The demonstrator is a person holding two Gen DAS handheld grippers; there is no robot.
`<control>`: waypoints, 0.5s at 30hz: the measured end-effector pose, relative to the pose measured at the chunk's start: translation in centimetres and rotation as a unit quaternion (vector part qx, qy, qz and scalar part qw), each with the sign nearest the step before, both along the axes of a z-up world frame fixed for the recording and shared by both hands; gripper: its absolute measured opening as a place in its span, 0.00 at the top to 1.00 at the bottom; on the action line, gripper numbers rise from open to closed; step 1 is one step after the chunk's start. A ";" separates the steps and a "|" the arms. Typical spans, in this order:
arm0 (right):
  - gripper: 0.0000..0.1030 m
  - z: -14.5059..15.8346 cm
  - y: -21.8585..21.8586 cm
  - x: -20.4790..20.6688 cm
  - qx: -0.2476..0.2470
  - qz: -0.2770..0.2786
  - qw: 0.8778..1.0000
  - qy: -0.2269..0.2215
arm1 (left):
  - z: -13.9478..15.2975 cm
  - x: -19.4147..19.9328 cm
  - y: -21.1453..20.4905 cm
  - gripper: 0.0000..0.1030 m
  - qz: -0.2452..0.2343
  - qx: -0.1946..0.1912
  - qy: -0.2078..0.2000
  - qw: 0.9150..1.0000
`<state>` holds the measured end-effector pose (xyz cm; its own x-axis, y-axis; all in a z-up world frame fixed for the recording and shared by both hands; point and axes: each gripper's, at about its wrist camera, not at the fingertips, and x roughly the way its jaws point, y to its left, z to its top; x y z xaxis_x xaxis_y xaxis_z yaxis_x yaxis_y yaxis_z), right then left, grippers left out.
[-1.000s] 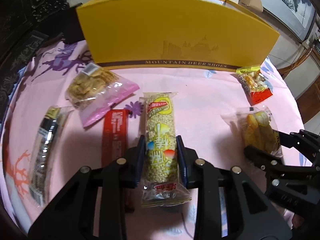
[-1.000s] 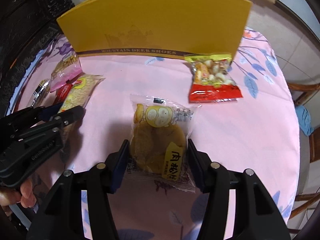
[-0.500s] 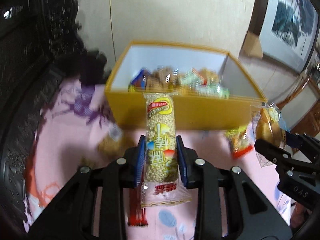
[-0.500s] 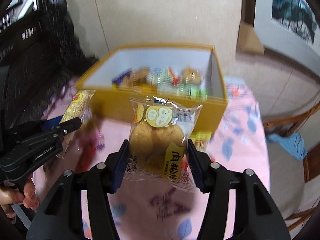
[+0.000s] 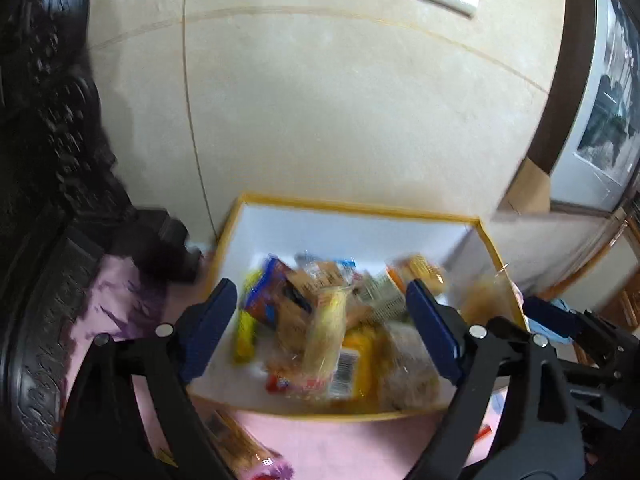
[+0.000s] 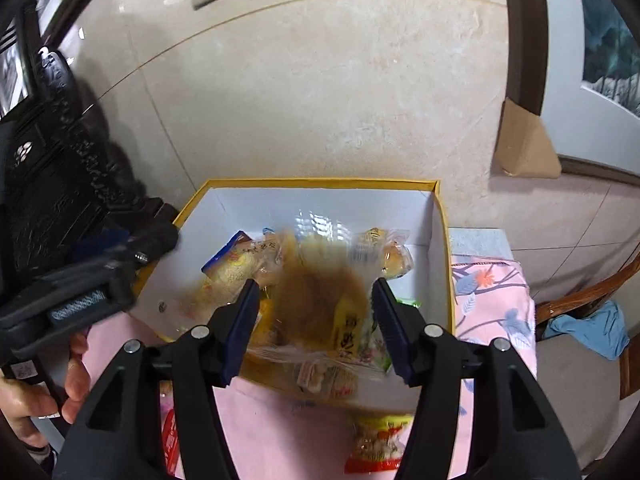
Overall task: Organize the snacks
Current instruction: 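Carry the bun and rice bar into the yellow box and open both tools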
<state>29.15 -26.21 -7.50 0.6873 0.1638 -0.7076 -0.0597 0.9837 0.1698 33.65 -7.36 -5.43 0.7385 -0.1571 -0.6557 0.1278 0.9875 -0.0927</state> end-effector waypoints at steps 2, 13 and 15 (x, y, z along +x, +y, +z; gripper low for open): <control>0.43 0.4 -0.6 -0.3 0.002 -0.003 1.000 -0.007 | 0.3 -0.4 0.3 0.13 -0.002 0.005 -0.009 1.000; 0.43 -1.0 -3.8 -5.9 0.011 -0.040 0.999 -0.006 | -1.4 -7.2 5.7 0.10 0.056 -0.012 0.004 0.998; 0.43 -1.9 -4.6 -7.5 0.010 -0.052 0.999 0.002 | -2.0 -9.0 6.5 0.10 0.065 -0.005 0.004 0.998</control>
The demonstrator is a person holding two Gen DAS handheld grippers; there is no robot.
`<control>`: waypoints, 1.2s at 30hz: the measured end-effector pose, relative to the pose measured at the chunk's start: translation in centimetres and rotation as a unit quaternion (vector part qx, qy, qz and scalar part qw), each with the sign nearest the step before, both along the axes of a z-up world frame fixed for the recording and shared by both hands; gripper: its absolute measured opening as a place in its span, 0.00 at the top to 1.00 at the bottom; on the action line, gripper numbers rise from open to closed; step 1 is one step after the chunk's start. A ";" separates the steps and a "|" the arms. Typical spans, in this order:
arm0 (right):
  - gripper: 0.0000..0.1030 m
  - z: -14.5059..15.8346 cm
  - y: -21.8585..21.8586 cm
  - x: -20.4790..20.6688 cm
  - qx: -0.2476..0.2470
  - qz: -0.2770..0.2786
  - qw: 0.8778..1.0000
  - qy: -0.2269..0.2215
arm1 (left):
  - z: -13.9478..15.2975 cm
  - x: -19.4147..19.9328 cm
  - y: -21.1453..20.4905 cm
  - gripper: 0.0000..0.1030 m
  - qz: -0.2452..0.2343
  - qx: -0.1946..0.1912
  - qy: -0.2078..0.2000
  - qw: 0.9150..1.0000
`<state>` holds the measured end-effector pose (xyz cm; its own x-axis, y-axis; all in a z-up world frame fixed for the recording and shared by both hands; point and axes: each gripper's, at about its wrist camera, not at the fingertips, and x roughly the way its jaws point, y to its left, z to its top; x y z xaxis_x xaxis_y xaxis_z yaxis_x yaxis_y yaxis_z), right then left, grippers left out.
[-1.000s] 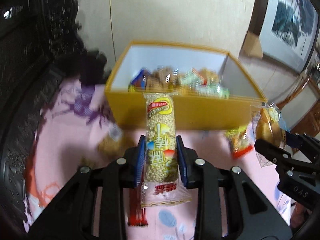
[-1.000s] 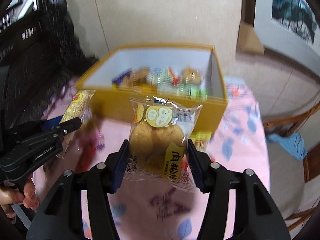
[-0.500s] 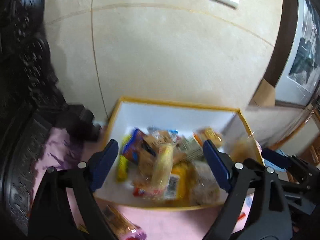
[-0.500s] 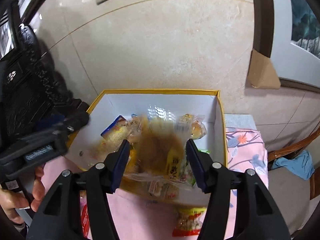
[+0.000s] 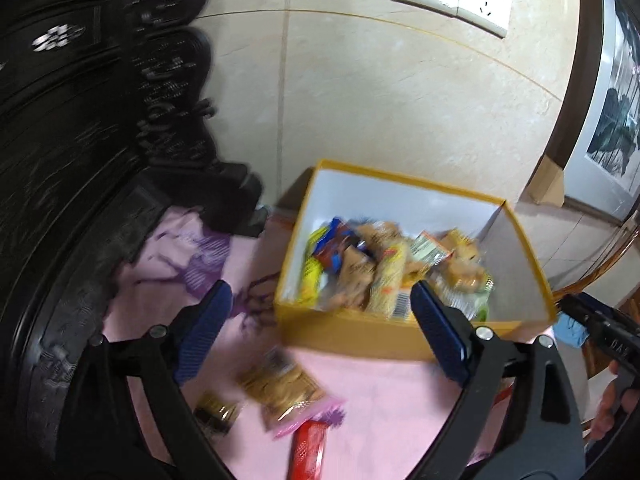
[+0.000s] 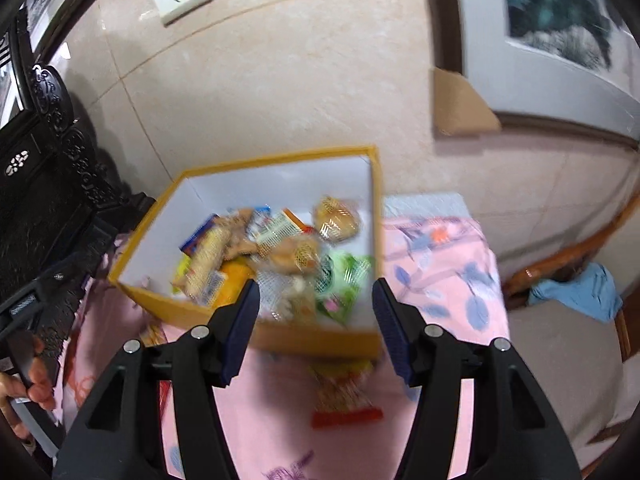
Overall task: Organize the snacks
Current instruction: 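Carry the bun and rice bar into the yellow box and open both tools, then grasp the yellow-red snack packet with the right tool while the left tool grasps the red wafer bar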
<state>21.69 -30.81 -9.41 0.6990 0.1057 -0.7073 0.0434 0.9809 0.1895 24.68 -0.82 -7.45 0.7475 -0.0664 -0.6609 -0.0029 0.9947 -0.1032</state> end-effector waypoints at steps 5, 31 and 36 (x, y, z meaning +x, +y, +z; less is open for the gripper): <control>0.40 -3.1 -0.7 -2.1 -0.002 -0.006 0.999 0.041 | -1.7 -3.7 1.6 0.10 0.014 -0.006 0.016 1.000; 0.58 -13.7 4.8 -0.2 -0.104 0.060 0.984 0.134 | -7.5 -9.5 3.8 0.09 0.009 0.028 0.088 0.996; 0.58 -13.2 7.0 -3.4 -0.086 0.095 0.983 0.128 | -9.5 -9.5 1.7 0.09 -0.026 0.029 0.100 0.994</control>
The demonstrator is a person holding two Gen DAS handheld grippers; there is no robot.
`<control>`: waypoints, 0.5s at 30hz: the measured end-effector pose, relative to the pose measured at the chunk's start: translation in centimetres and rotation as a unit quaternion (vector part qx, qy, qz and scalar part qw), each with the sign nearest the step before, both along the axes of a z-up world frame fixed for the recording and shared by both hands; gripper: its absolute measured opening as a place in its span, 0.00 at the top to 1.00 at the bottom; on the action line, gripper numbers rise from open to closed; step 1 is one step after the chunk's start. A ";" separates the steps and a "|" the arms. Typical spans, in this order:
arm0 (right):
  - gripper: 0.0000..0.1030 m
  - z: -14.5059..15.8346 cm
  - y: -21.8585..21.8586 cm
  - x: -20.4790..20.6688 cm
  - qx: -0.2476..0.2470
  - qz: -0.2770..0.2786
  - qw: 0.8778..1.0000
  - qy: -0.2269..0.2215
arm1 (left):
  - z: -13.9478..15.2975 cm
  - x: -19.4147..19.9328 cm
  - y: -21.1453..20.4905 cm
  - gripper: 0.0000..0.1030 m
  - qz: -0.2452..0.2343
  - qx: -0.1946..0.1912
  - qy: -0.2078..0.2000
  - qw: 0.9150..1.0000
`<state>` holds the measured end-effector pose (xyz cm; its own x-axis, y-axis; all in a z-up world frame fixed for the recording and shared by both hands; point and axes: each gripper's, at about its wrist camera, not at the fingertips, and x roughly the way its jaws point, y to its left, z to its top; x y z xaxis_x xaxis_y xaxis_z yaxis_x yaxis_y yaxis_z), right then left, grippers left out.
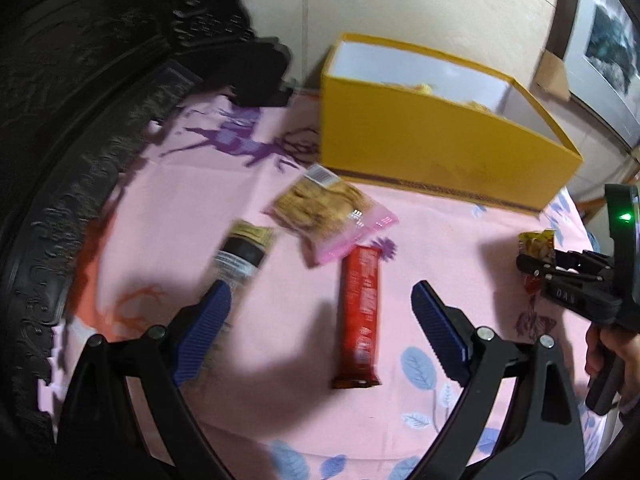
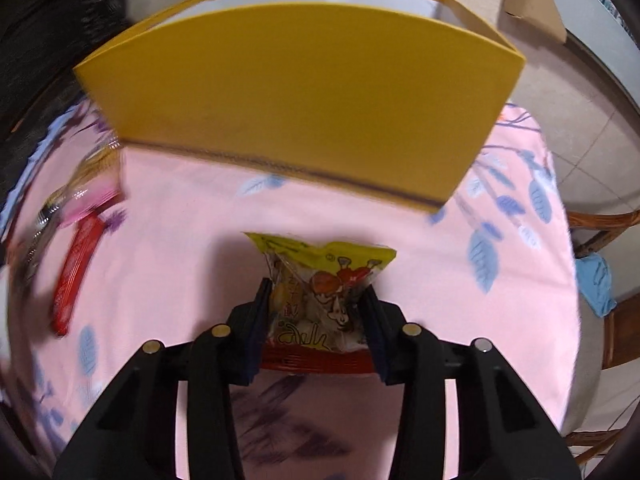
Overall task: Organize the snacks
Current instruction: 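Grasp the yellow-red snack packet with the right tool while the left tool grasps the red wafer bar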
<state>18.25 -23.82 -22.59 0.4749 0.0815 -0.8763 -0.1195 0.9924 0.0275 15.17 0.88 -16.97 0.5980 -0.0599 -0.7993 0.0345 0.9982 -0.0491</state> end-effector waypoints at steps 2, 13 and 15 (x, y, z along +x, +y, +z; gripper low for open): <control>0.58 0.1 0.9 -1.3 0.012 0.009 1.000 0.002 | -1.0 0.1 -1.0 0.09 -0.015 0.006 0.000 1.000; 0.58 -0.4 1.9 -4.3 0.033 0.004 0.999 0.025 | -6.6 2.0 -3.0 0.38 -0.039 0.010 0.052 0.998; 0.58 -0.5 1.8 -4.3 0.031 0.004 0.999 0.025 | -6.7 1.9 -3.4 0.38 -0.045 0.017 0.050 0.998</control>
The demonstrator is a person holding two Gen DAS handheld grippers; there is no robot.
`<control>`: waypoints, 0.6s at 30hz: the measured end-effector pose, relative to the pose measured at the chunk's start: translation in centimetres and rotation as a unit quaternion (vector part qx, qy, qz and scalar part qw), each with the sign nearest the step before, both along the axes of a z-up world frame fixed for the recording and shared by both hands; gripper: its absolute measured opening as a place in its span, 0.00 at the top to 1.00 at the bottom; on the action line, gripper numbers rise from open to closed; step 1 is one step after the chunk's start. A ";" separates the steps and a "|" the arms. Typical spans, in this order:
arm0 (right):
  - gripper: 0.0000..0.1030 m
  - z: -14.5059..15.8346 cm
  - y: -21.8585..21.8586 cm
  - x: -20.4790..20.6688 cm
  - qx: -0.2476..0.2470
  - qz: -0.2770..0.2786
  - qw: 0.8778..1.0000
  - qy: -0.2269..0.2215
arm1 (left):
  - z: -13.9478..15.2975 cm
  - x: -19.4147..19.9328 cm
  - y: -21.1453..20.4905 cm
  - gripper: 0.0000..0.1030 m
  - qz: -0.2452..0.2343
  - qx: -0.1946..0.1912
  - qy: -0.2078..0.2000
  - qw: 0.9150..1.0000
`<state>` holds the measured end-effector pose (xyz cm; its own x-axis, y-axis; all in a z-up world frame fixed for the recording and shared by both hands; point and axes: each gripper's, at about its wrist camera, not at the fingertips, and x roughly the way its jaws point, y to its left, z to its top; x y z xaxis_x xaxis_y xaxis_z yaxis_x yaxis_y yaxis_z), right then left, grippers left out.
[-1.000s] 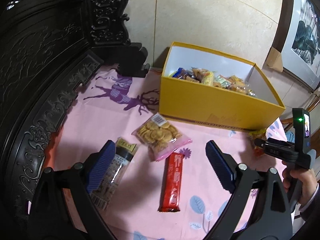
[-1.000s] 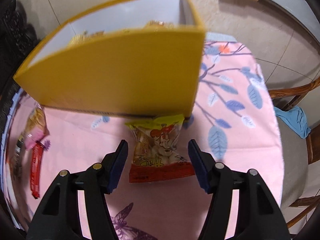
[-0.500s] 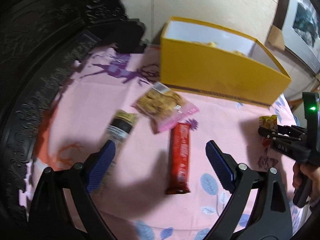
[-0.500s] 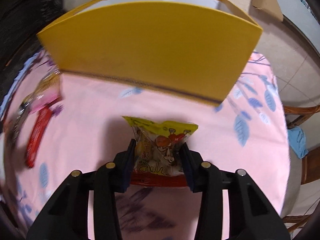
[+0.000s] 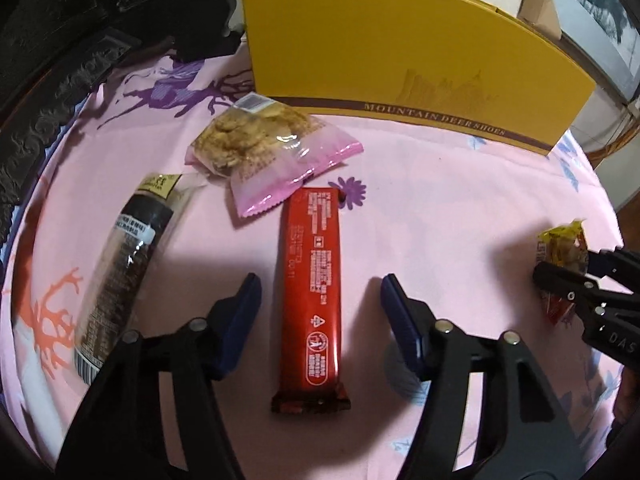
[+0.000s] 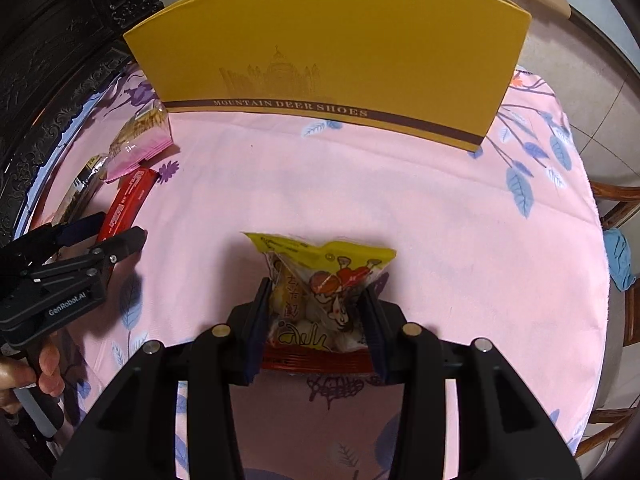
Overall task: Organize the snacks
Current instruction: 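Grasp the yellow-red snack packet with the right tool while the left tool grasps the red wafer bar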
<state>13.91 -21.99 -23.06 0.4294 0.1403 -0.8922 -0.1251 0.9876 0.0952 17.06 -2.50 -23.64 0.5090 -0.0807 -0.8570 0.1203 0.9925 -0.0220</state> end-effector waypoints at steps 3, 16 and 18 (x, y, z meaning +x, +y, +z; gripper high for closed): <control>0.58 0.1 -0.1 0.0 -0.003 0.000 1.000 0.000 | 0.0 -0.3 0.0 0.47 0.000 0.003 -0.010 1.000; 0.58 1.5 0.1 -0.8 0.003 -0.001 1.000 -0.011 | 2.1 -1.8 -0.6 0.76 -0.017 -0.009 -0.025 1.000; 0.58 2.1 0.1 -1.0 0.008 -0.001 1.000 -0.017 | 3.3 -2.1 -0.8 0.76 -0.019 -0.010 -0.033 0.999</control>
